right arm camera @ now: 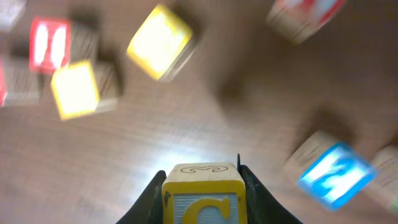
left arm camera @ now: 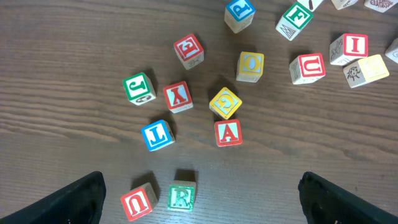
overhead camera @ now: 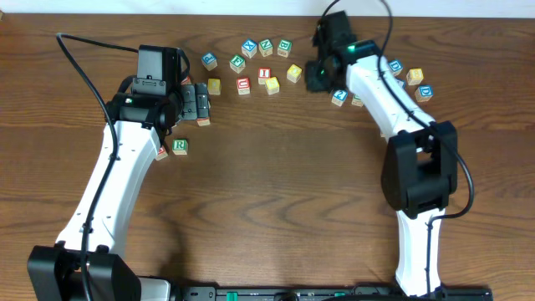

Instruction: Spell out CORL

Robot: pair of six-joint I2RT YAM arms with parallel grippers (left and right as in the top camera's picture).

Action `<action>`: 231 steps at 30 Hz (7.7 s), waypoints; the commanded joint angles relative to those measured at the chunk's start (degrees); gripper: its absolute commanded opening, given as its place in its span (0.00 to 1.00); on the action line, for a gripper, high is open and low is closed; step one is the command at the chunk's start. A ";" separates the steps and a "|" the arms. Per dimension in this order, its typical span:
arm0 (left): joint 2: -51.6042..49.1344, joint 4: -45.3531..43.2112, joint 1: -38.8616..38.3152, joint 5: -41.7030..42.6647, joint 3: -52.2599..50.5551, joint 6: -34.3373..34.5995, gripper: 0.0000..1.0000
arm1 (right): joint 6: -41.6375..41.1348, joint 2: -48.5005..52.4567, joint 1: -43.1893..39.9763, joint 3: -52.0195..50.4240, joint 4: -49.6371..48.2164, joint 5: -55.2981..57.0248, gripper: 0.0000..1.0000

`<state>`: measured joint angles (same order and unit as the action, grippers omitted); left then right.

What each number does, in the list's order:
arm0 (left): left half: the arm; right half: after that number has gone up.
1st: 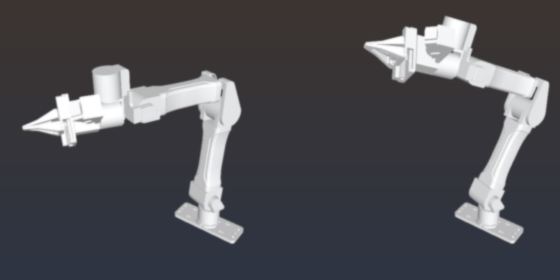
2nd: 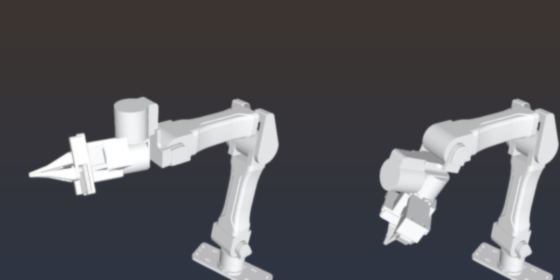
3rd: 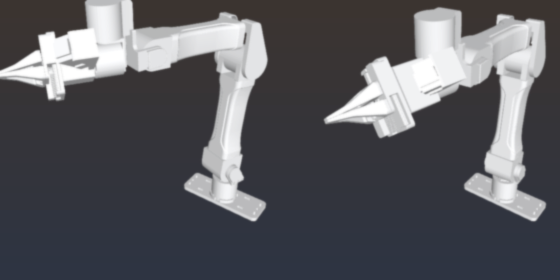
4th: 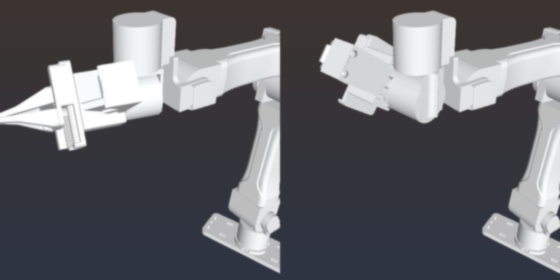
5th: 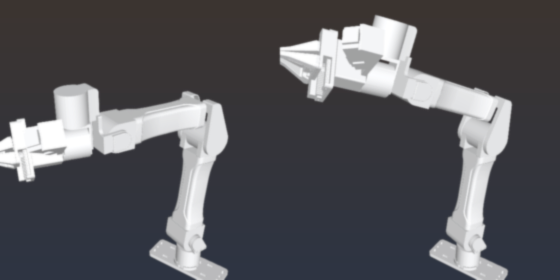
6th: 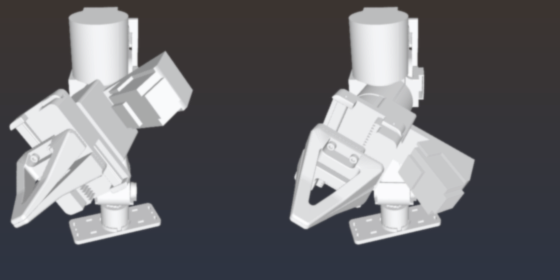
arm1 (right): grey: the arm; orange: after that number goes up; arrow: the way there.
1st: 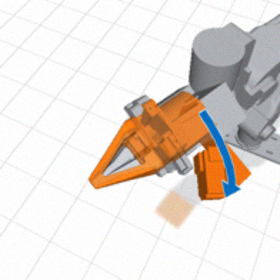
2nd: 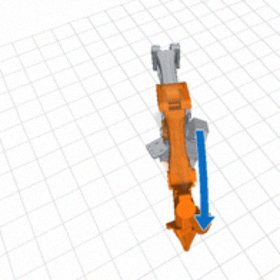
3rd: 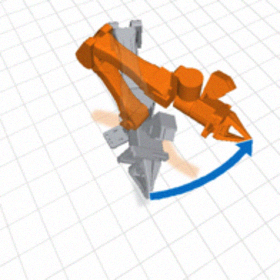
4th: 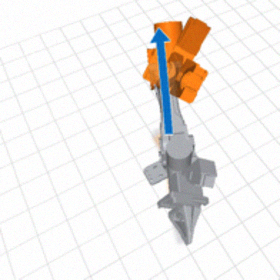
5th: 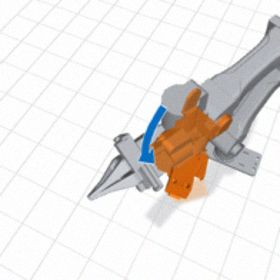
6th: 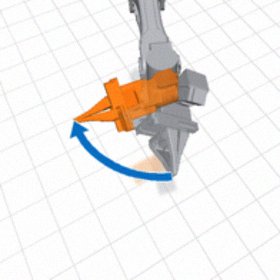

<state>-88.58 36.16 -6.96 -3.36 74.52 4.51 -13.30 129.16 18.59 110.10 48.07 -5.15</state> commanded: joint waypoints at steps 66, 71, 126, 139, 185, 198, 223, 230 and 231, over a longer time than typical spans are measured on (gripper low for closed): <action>-0.15 2.86 4.85 -10.86 1.36 15.96 0.98 | -25.77 9.79 25.62 -0.22 0.02 13.57 0.37; -0.15 2.86 4.85 -10.86 1.36 15.96 0.98 | -25.14 9.79 25.59 -0.22 0.79 13.60 0.35; -0.15 2.84 4.85 -10.84 1.36 15.96 0.98 | -26.14 9.79 26.56 -0.22 4.46 8.00 0.32; -0.15 2.84 4.85 -10.84 1.36 15.96 0.98 | -31.01 9.79 25.38 -0.24 1.11 8.20 0.29; -0.15 2.86 4.85 -8.59 1.33 15.96 0.98 | -5.90 -18.08 10.78 -0.24 11.52 11.15 0.99; -0.72 0.39 3.72 1.01 1.20 9.60 0.98 | -6.80 -16.55 5.22 -0.24 11.52 8.63 0.99; -36.20 10.91 -5.14 1.14 37.11 1.51 0.81 | -3.76 -16.55 0.20 -0.24 15.43 5.22 0.99; -41.00 8.07 -5.11 -0.52 37.11 1.73 0.78 | -3.76 -16.55 0.20 -0.24 15.87 6.62 0.99; -41.46 7.87 -5.14 -0.52 37.09 1.77 0.77 | -3.76 -16.55 0.20 -0.24 16.02 6.71 0.99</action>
<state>-128.55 44.47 -12.12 -2.11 110.48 7.01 -18.13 112.12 18.98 109.75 63.70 0.23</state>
